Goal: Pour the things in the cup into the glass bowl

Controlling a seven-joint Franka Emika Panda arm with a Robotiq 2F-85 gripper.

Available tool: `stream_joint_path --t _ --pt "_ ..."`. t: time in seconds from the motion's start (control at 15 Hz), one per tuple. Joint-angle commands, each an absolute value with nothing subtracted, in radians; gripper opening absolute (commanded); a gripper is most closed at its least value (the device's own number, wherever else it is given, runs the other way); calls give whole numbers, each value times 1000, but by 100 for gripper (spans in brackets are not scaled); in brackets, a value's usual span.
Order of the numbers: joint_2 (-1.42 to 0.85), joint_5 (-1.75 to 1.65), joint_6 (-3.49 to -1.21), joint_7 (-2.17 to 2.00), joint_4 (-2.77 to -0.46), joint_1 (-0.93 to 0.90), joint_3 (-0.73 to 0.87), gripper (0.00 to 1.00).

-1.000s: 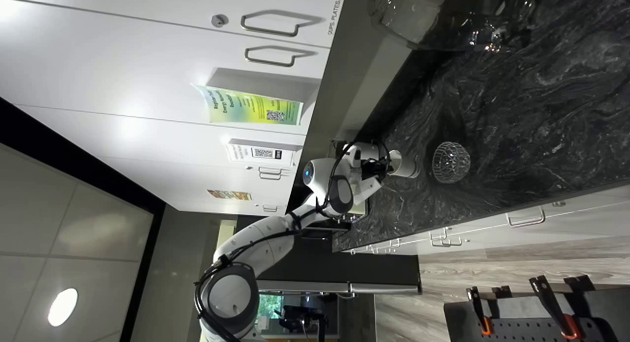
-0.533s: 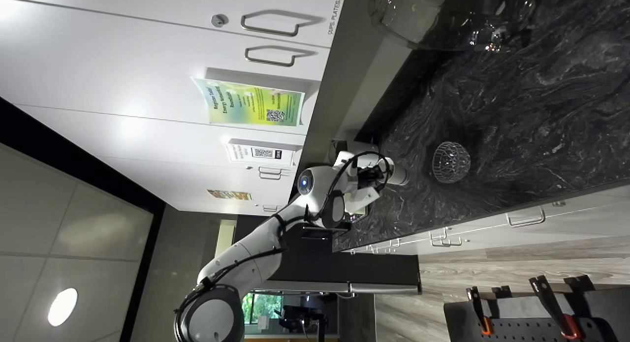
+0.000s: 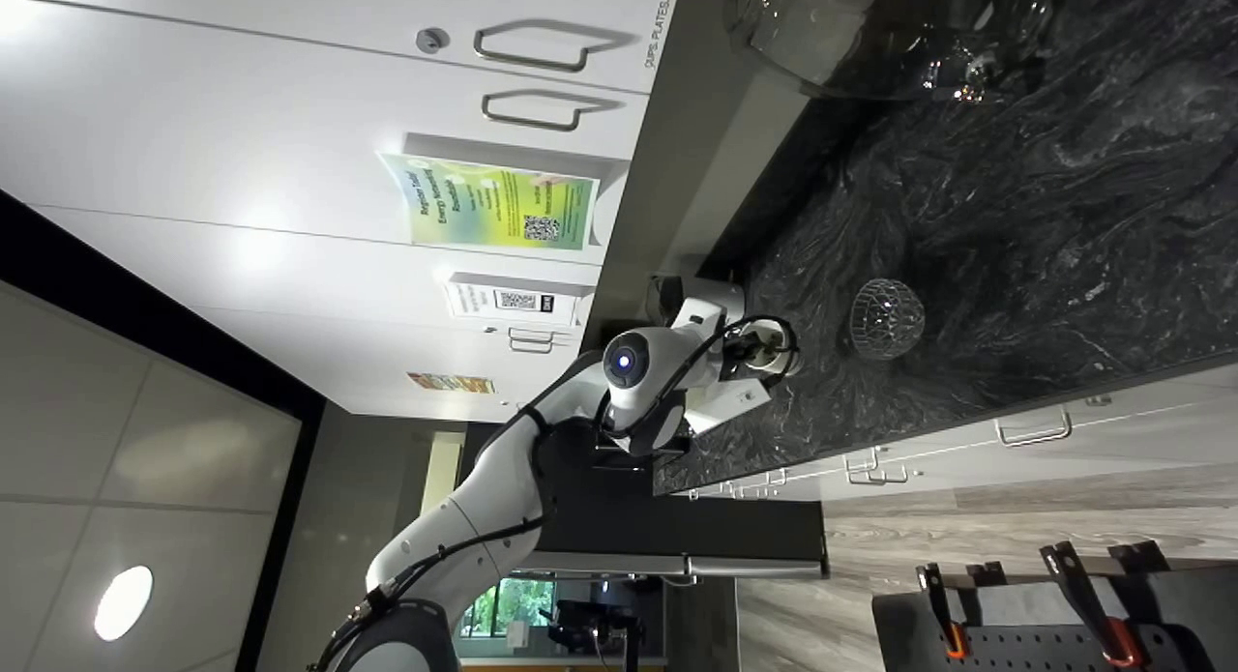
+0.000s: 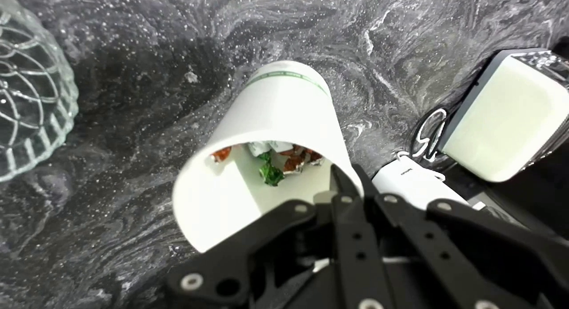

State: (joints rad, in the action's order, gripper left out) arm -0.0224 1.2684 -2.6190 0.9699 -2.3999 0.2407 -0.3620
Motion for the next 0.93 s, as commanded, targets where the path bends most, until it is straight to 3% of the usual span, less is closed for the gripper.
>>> stream_joint_path --t 0.0,0.4,0.87 --pt "28 1349 -2505 1039 -2448 167 -211 1" --pt "-2 1366 -2336 1041 -2447 130 -28 1" --pt "-14 1339 -2288 1019 -2440 114 27 3"
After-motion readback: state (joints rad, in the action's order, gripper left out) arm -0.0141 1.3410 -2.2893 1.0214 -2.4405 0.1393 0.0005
